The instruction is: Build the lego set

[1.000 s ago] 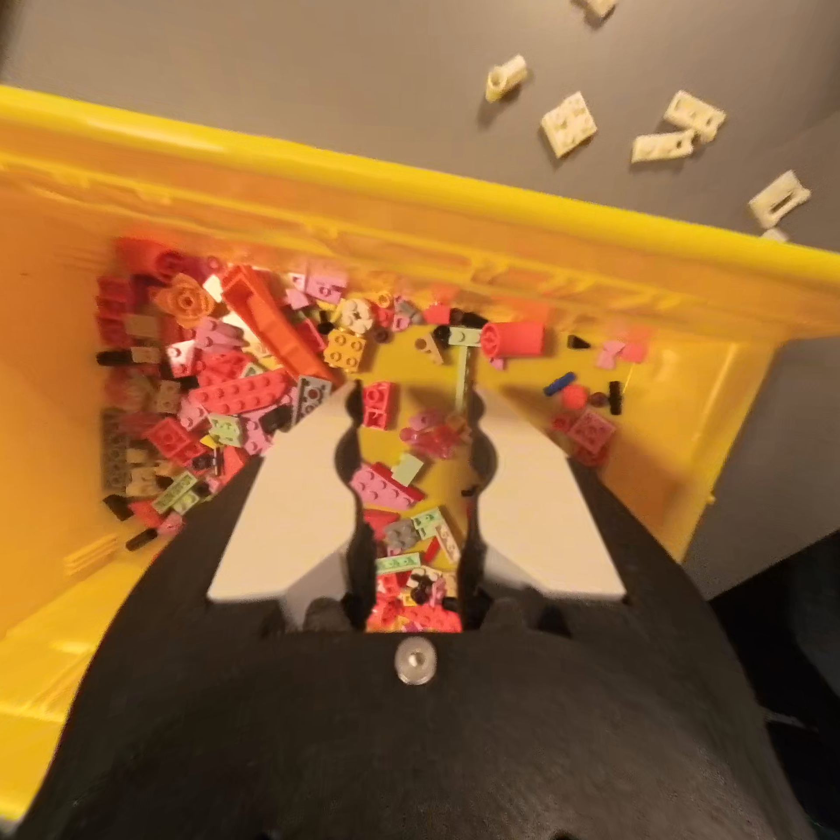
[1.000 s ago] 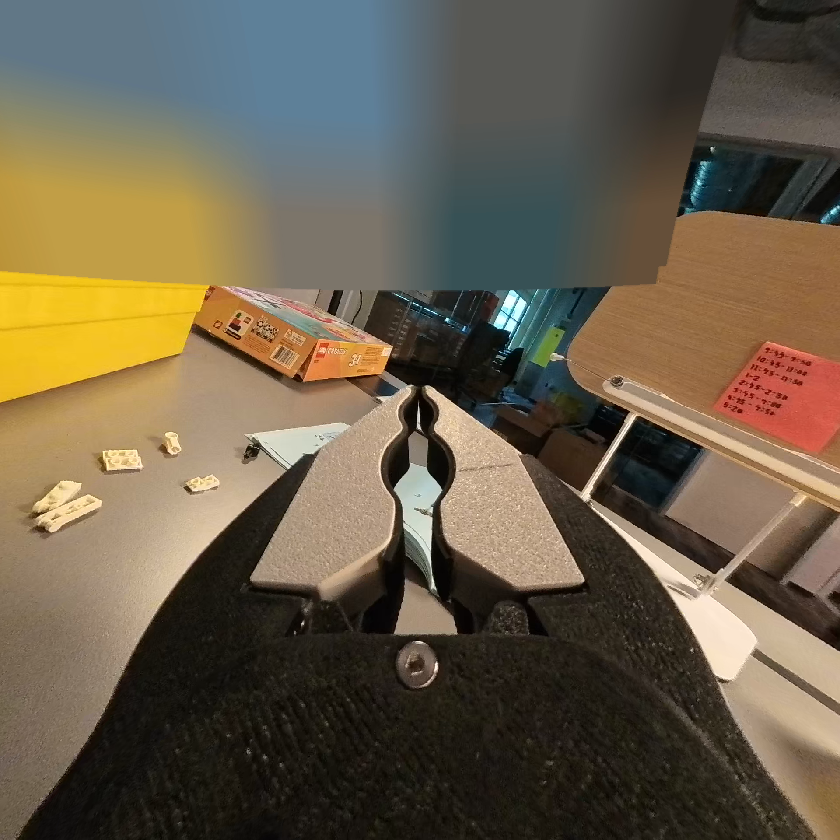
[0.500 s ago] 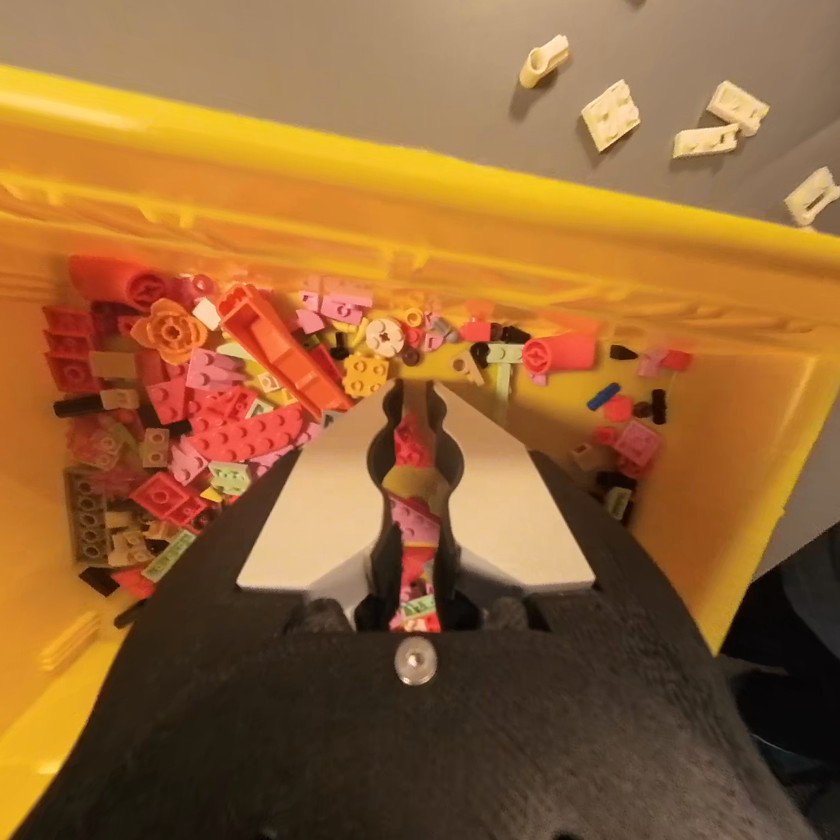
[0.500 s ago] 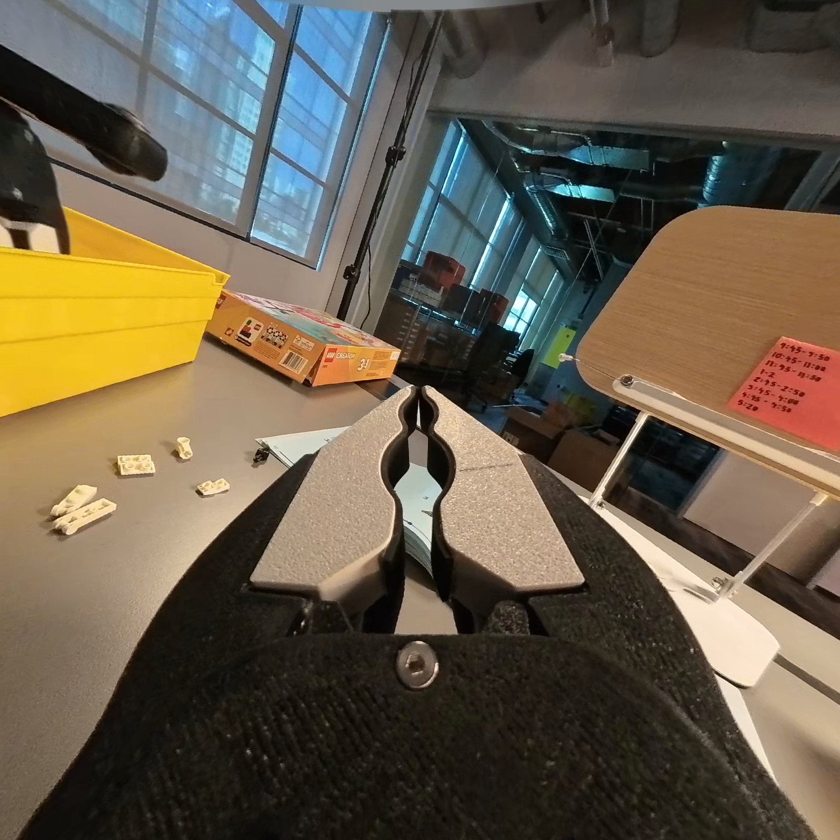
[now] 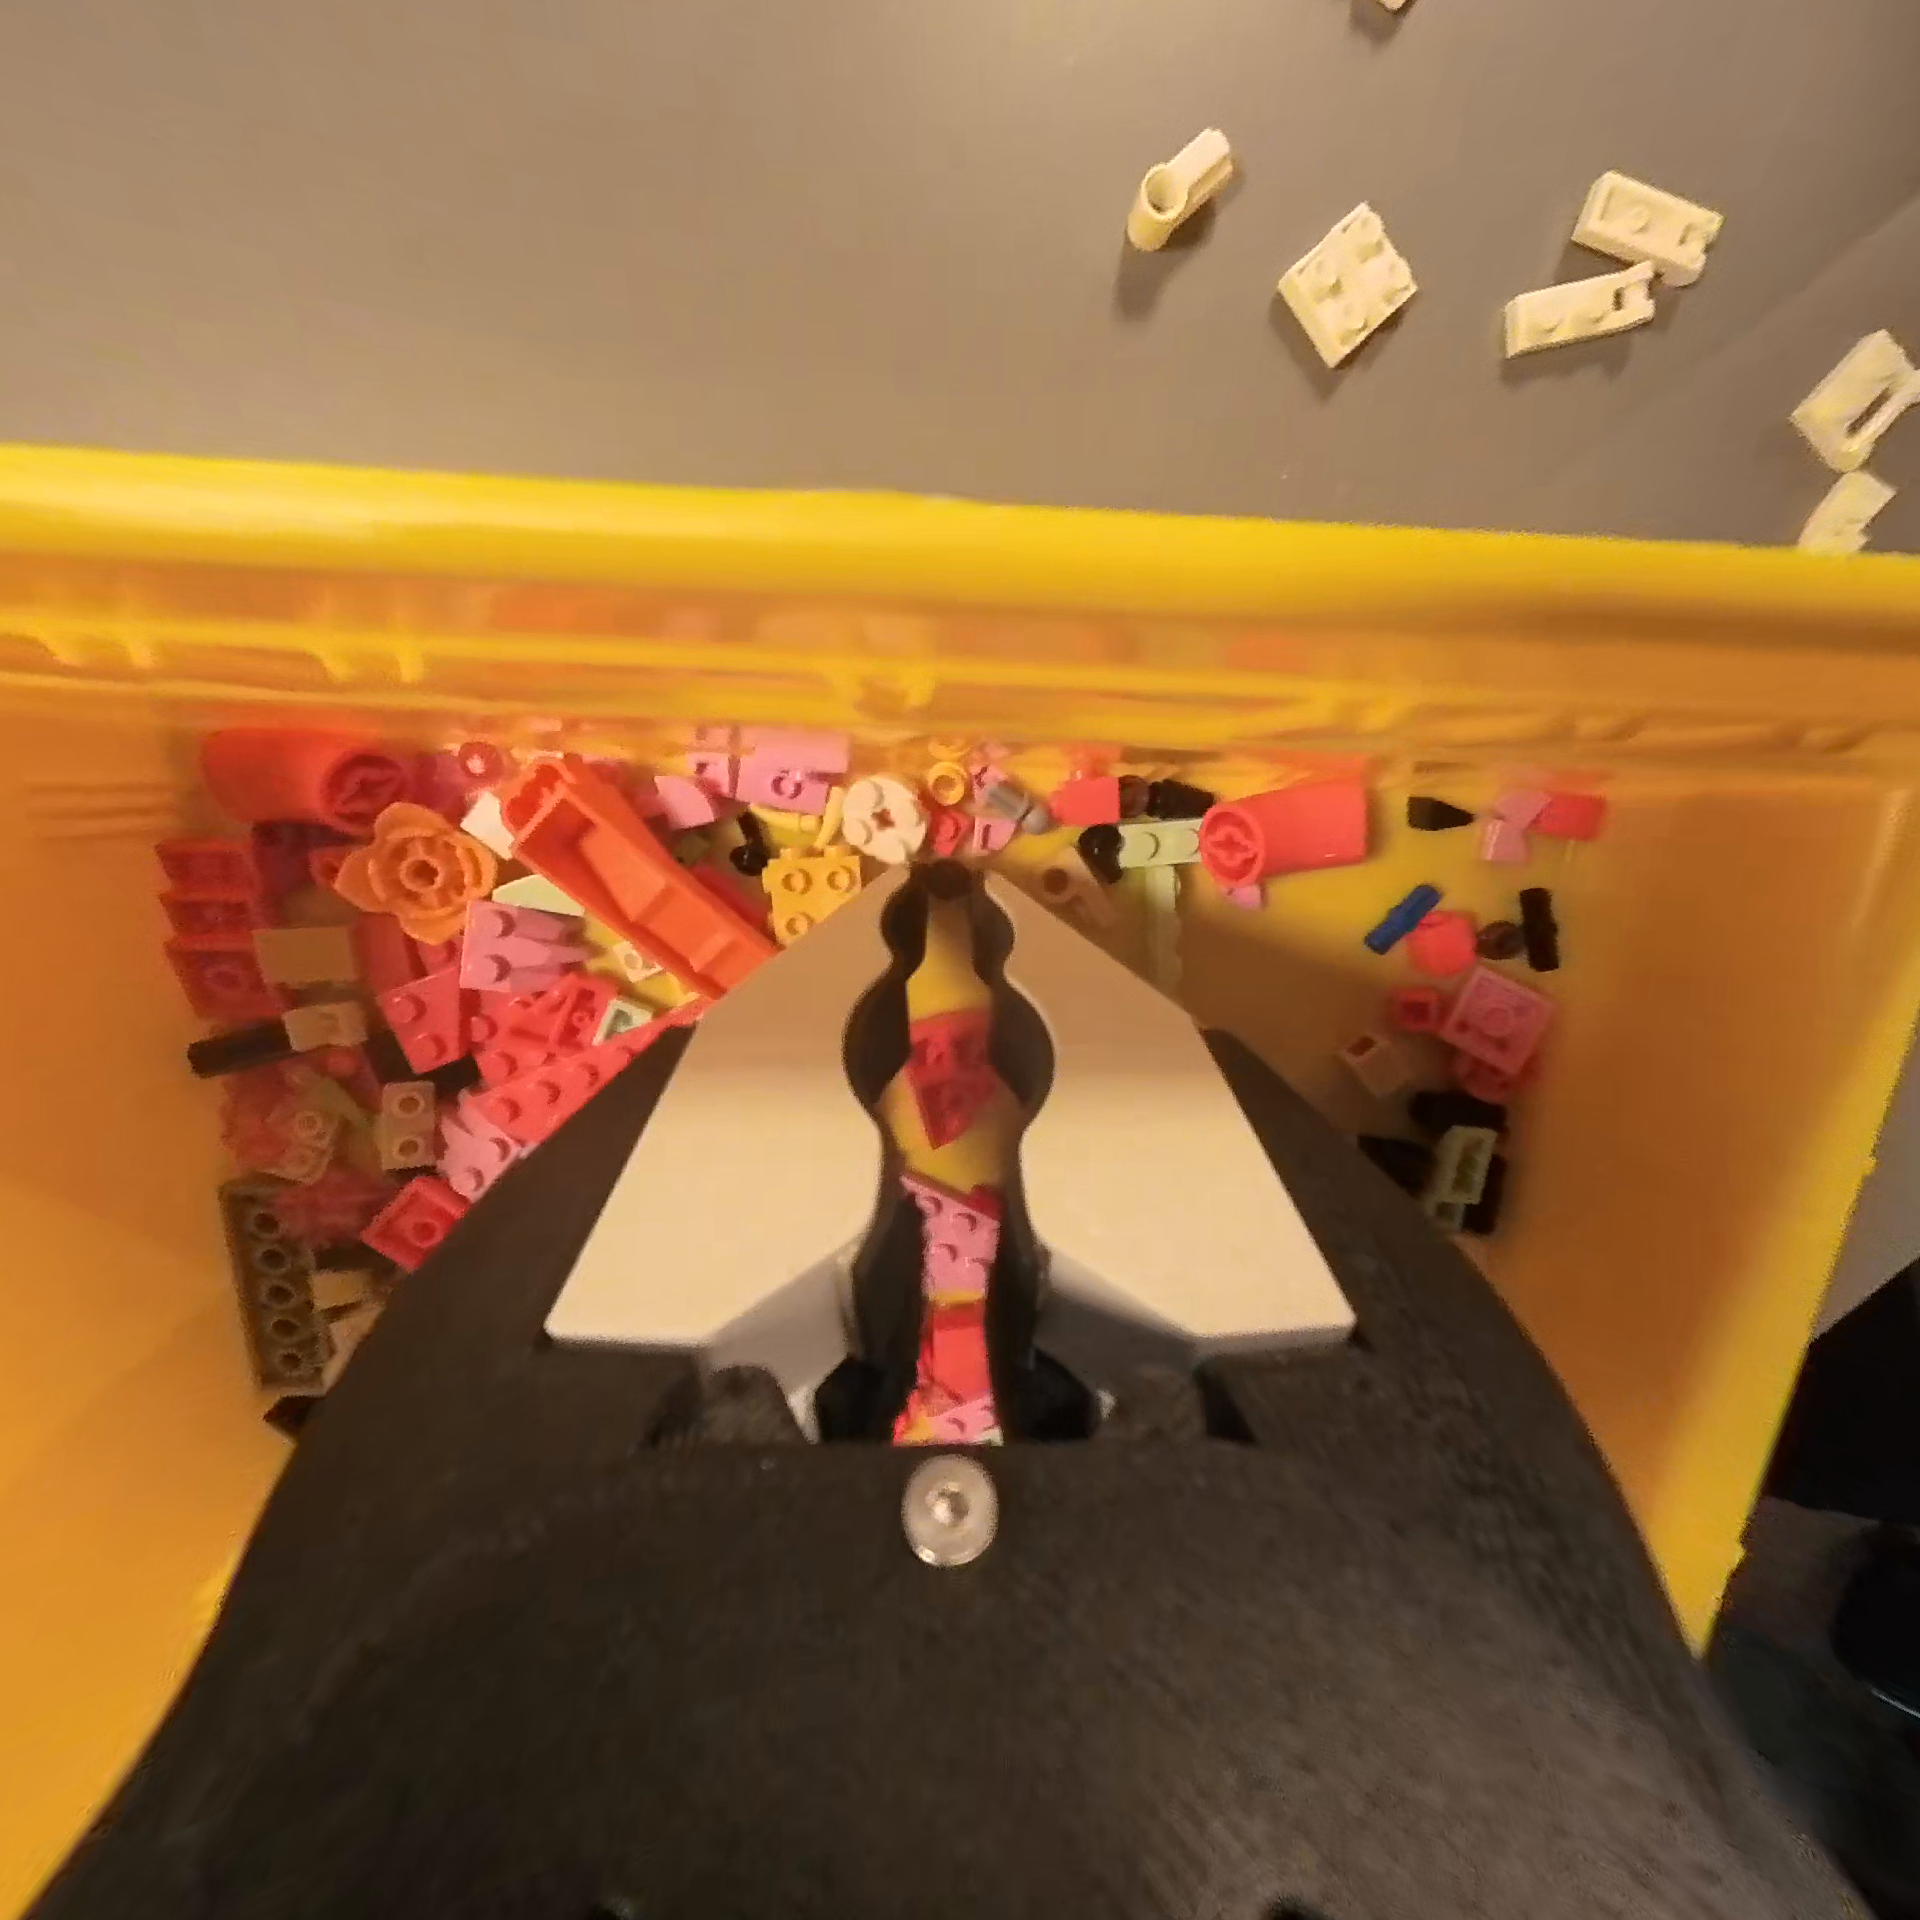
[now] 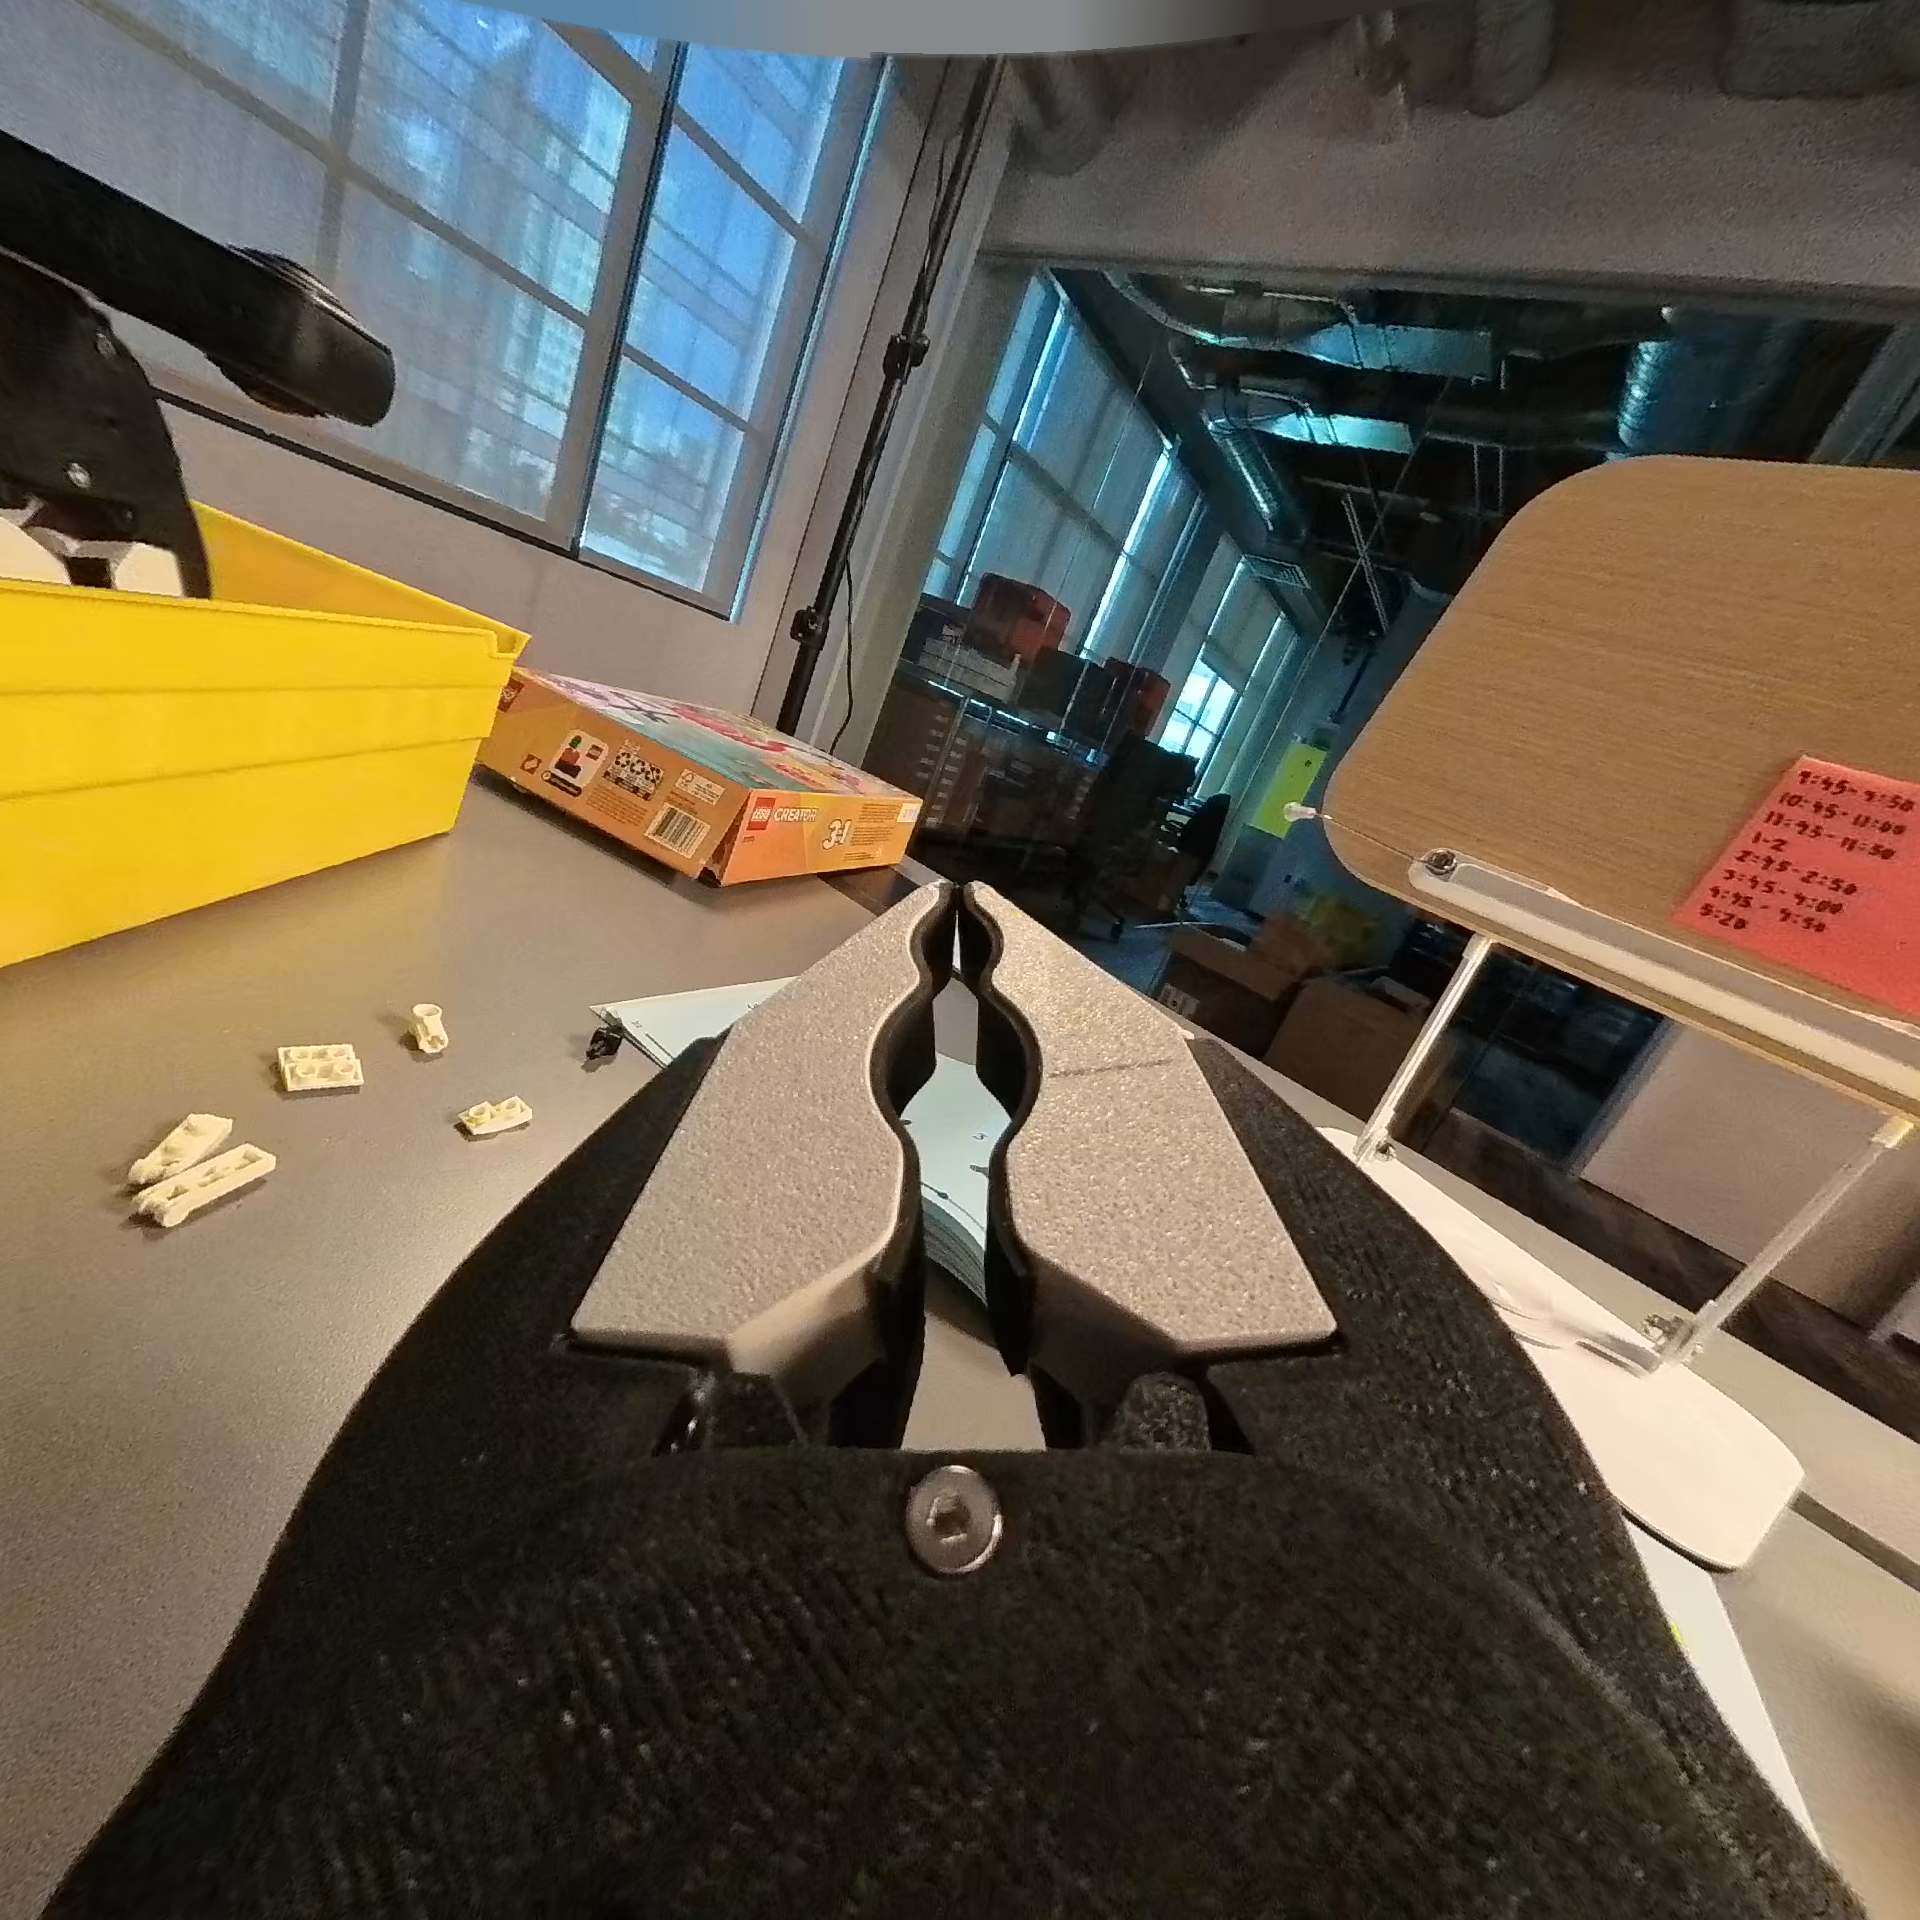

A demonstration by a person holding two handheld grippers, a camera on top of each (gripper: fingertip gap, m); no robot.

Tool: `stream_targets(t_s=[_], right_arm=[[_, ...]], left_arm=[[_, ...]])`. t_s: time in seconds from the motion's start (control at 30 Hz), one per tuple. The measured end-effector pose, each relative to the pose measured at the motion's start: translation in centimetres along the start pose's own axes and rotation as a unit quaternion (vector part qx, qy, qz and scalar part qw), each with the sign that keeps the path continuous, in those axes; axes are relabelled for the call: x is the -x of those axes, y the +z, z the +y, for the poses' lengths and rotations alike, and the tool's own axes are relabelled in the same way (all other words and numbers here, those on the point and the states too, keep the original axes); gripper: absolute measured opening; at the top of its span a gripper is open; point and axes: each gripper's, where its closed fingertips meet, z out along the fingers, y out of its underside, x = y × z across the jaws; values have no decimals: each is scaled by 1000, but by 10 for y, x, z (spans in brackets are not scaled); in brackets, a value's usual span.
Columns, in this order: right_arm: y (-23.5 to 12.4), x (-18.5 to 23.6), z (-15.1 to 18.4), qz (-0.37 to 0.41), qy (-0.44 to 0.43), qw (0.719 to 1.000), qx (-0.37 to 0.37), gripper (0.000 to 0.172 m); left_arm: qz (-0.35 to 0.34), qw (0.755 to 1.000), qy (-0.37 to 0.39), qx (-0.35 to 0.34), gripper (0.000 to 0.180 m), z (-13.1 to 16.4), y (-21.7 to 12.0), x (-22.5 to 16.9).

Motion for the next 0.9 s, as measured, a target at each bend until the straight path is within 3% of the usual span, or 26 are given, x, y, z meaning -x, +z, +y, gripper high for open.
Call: stream_targets(t_s=[0.1,0.23,0.37,0.47,0.57,0.67,0.8,0.9], right_arm=[[0,0,0,0,1,1000,0,0],[0,-2,0,3,4,1000,-1,0],[0,-4,0,8,10,1000,-2,0],[-1,-6,-2,10,15,1000,-7,0],[-5,-16,-3,25,32,999,-12,0],[-12,-40,-1,68,69,995,-16,0],[-19,-58,3,97,110,989,-16,0],[-18,-56,2,93,106,990,-16,0]], left_arm=[[10,1000,-14,1,7,4,-2,0],[-46,997,-37,-49,7,-3,-23,17],[-162,966,-66,-188,6,-51,-99,26],[-160,950,-60,-261,6,-94,-131,-19],[-77,965,-28,-249,7,-125,-98,-94],[-41,975,0,-217,6,-151,-51,-148],[-54,991,13,-124,6,-160,5,-163],[-55,995,8,-83,6,-154,25,-161]])
